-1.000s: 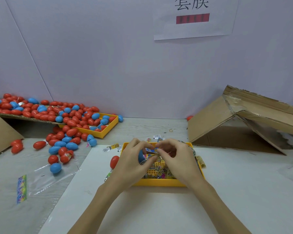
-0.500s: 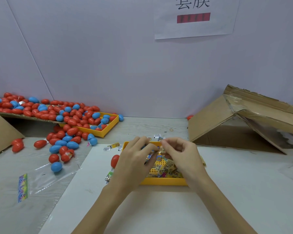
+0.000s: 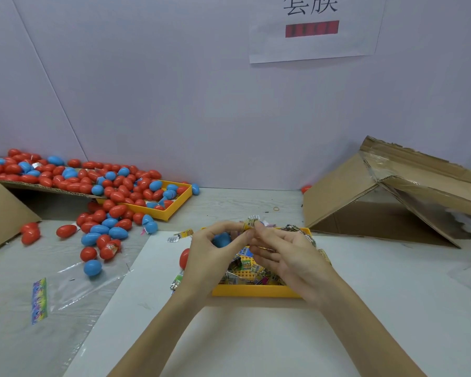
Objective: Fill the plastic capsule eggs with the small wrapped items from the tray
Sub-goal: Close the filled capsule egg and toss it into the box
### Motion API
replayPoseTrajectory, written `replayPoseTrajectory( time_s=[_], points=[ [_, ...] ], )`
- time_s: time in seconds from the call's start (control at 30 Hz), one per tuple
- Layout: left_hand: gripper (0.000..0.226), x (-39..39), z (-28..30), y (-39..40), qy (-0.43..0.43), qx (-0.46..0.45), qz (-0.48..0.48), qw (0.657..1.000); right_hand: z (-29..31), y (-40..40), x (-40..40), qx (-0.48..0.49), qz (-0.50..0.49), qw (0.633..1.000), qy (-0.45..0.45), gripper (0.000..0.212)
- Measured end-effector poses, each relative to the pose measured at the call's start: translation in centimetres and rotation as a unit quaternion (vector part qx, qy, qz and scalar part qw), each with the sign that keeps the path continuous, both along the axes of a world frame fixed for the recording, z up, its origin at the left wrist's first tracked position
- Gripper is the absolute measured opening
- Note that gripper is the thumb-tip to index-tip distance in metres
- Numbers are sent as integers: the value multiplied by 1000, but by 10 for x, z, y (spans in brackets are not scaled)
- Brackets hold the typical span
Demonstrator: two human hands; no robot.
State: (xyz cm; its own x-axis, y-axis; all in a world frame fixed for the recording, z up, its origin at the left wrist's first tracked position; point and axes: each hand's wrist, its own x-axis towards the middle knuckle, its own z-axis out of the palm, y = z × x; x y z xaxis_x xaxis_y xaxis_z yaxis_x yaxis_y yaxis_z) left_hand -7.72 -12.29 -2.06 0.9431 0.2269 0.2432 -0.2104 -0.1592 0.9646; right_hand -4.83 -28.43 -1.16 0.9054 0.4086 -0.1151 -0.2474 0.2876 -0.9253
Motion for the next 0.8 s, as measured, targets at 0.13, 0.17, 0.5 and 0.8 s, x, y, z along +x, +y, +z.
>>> replayPoseTrajectory(
  time_s=[0.13, 0.17, 0.5, 0.8],
  points=[
    [25, 1, -1, -1, 7, 2, -9, 1000, 0, 0, -2, -9, -38, 998, -55, 30],
    [23, 1, -2, -2, 6, 8, -10, 1000, -1, 1, -3, -21, -59, 995, -74, 27],
    [31, 0, -3, -3, 23, 31, -112, 993, -4, 1, -4, -87, -181, 968, -151, 13],
    [23, 1, -3, 0, 88, -34, -114, 989, -9, 5, -2, -108, -184, 966, -144, 10]
  ],
)
